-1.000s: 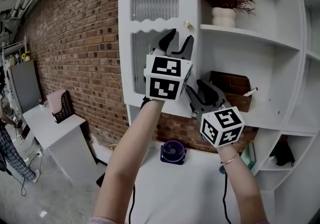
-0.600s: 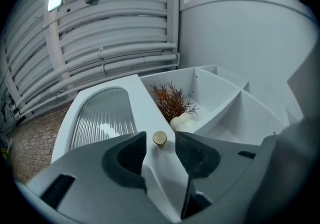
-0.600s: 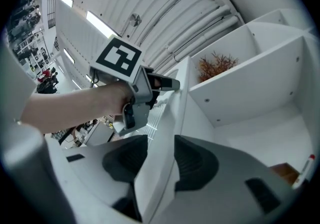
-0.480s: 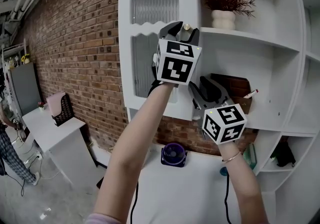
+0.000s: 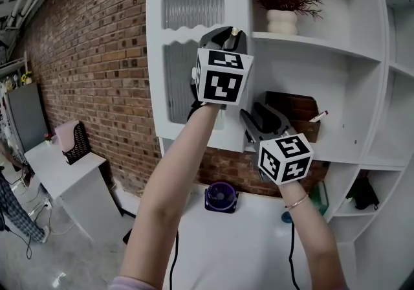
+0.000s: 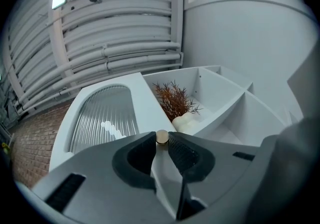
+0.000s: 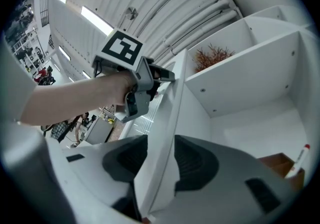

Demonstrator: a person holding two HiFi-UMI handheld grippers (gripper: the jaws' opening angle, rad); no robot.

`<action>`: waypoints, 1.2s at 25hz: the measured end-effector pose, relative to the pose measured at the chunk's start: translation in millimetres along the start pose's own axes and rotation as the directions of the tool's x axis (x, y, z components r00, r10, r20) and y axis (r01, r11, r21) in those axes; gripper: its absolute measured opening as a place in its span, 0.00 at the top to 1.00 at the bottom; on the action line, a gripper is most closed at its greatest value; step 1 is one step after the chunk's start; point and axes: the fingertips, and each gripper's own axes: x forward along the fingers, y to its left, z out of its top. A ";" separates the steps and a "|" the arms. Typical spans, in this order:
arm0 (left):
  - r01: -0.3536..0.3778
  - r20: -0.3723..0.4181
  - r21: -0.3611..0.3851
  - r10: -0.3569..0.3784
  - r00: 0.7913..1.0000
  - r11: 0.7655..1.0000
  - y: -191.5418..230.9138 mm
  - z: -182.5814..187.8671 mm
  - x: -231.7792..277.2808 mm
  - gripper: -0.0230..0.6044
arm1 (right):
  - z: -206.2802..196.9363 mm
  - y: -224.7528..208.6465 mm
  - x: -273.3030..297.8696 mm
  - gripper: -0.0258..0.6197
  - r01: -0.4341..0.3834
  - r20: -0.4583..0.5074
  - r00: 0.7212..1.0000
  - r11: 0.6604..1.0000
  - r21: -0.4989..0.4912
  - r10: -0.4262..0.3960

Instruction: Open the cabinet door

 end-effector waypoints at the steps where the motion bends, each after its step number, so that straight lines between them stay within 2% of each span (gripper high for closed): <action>1: -0.003 -0.001 0.002 0.003 1.000 1.000 0.1 0.5 -0.9 0.84 | -1.8 0.9 -0.4 0.71 -0.001 -0.005 1.000 1.000 0.002 0.001; 10: -0.008 0.002 -0.004 0.008 1.000 1.000 3.1 10.7 -14.3 0.85 | -11.9 8.4 0.2 0.71 -0.026 -0.043 0.999 0.998 0.053 0.029; 16: -0.004 -0.006 -0.008 0.004 1.000 1.000 5.7 16.3 -23.6 0.85 | -20.1 29.8 4.9 0.71 -0.117 -0.067 0.990 0.987 0.108 0.124; 22: 0.006 -0.004 -0.015 -0.006 1.000 1.000 8.1 23.5 -33.9 0.85 | -14.6 37.5 -1.2 0.79 -0.127 -0.043 0.990 0.984 0.127 0.134; 30: -0.002 0.010 -0.044 0.003 1.000 0.999 16.3 38.1 -60.7 0.84 | -0.8 63.0 -15.5 0.81 -0.170 -0.017 0.985 0.976 0.138 0.174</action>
